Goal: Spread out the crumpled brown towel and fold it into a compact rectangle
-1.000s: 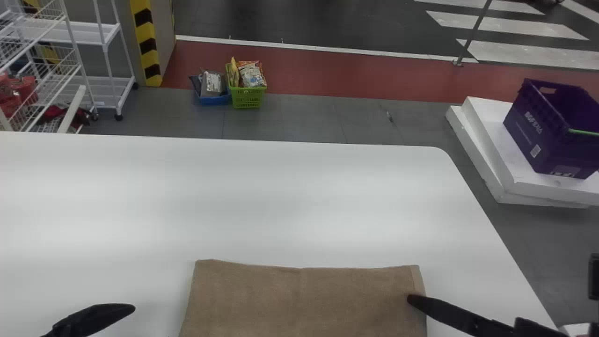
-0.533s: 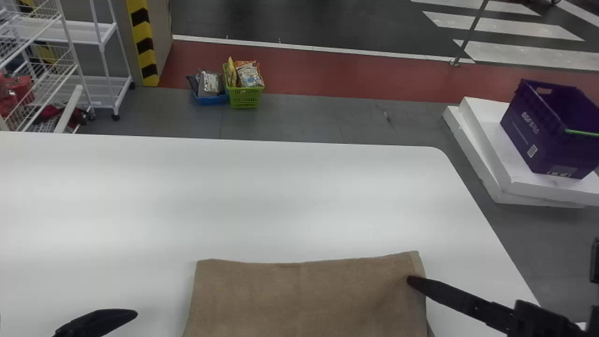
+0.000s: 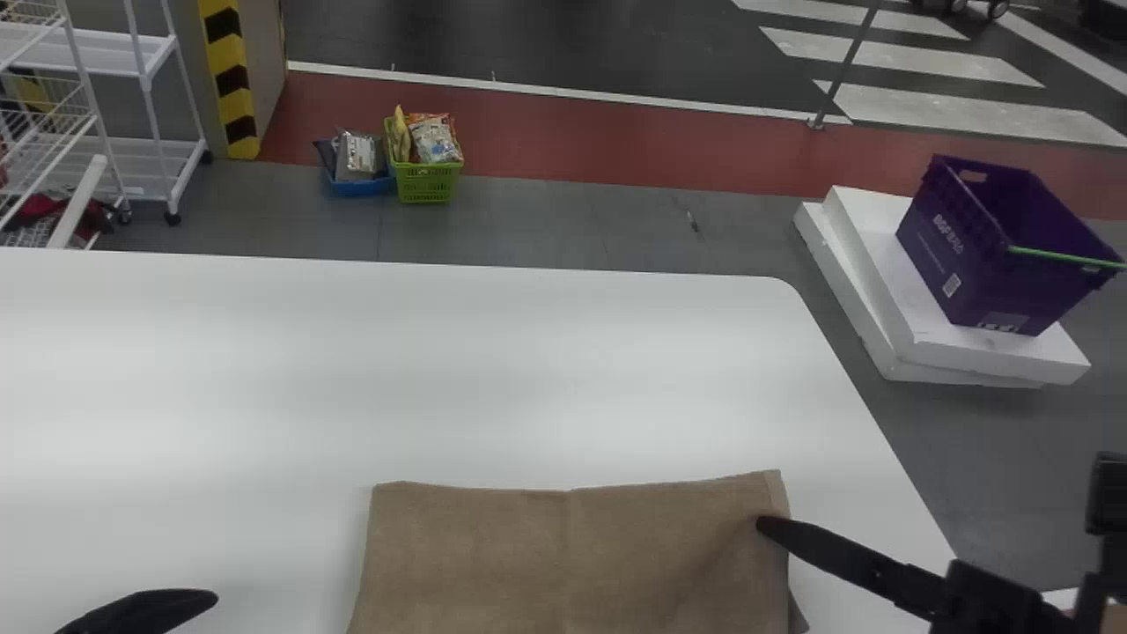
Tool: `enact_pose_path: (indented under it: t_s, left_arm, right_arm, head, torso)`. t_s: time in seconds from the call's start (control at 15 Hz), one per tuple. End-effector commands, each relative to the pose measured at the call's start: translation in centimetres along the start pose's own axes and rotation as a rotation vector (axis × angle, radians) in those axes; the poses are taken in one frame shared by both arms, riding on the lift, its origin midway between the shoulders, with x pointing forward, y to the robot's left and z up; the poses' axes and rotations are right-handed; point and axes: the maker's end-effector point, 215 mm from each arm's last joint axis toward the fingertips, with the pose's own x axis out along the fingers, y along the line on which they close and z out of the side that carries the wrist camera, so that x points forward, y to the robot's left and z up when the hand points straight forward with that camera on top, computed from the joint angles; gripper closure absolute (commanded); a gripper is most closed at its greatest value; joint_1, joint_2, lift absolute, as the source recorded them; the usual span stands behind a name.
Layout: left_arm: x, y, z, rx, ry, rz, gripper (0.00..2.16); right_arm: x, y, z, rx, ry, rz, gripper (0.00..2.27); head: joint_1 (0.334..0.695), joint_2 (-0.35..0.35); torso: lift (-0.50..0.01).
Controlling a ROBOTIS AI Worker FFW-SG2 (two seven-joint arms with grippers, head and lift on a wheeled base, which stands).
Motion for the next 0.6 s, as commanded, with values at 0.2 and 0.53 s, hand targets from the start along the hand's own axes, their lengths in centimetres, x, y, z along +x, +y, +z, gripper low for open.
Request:
enact_pose_path:
  t_s: [0.2, 0.53]
  left_arm:
    - [-0.5, 0.5, -0.3, -0.004, 0.004, 0.010, 0.08]
    - [-0.8, 0.5, -0.2, -0.003, 0.003, 0.010, 0.08]
  right_arm:
    - [2.2, 4.6, 1.1, -0.078, 0.009, 0.102, 1.23]
    - [1.0, 8.9, 3.9, -0.197, -0.051, 0.154, 1.23]
  head:
    - [0.695, -0.184]
    - [0.695, -0.129]
  torso:
    - [-0.127]
    - [-0.127]
